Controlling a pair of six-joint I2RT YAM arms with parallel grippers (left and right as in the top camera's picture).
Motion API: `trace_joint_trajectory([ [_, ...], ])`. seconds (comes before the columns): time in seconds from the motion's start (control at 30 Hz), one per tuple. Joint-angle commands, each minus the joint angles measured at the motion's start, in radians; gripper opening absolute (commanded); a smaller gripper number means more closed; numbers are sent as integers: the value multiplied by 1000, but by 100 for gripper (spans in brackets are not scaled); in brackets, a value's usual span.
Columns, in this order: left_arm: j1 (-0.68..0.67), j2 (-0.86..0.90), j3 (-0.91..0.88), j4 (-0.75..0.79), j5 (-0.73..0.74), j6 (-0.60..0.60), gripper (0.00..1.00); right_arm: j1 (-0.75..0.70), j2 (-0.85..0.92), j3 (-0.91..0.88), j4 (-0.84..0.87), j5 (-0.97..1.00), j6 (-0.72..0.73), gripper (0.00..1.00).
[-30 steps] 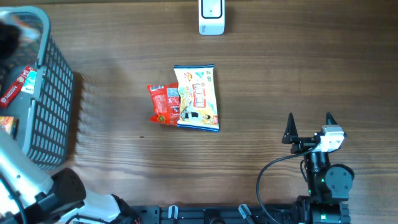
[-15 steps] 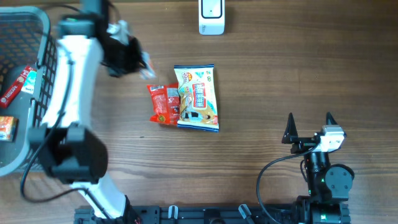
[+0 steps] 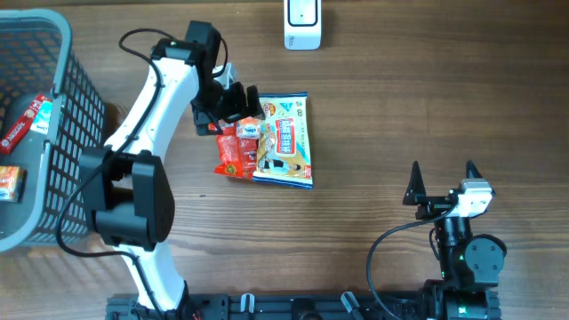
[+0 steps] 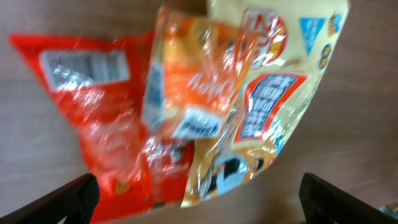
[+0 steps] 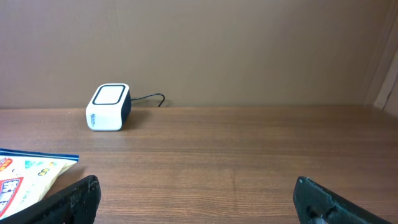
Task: Scan the item barcode
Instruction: 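Lift the orange pack out and drop it onto the red bag, then reach the left gripper back into the basket toward the tissue pack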
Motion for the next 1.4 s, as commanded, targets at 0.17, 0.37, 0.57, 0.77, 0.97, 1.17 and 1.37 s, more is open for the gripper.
trace_joint_trajectory([
  [0.17,180,-117,328,-222,-14,9,100,-4,-5,-3,3,-8,-11,100],
  [0.37,370,-257,505,-237,-149,-25,100,-4,-5,-3,3,-8,-10,100],
  [0.57,564,-343,506,-242,-568,-150,100,-4,-5,-3,3,-8,-10,100],
  [0.77,727,-313,481,-246,-608,-255,100,-4,-5,-3,3,-8,-10,100],
  [0.97,833,-220,443,-228,-608,-257,100,-4,-5,-3,3,-8,-10,100],
  [1.17,895,-102,421,-210,-648,-257,100,-4,-5,-3,3,-8,-10,100],
  [1.37,922,14,421,-215,-653,-257,100,-4,-5,-3,3,-8,-10,100],
])
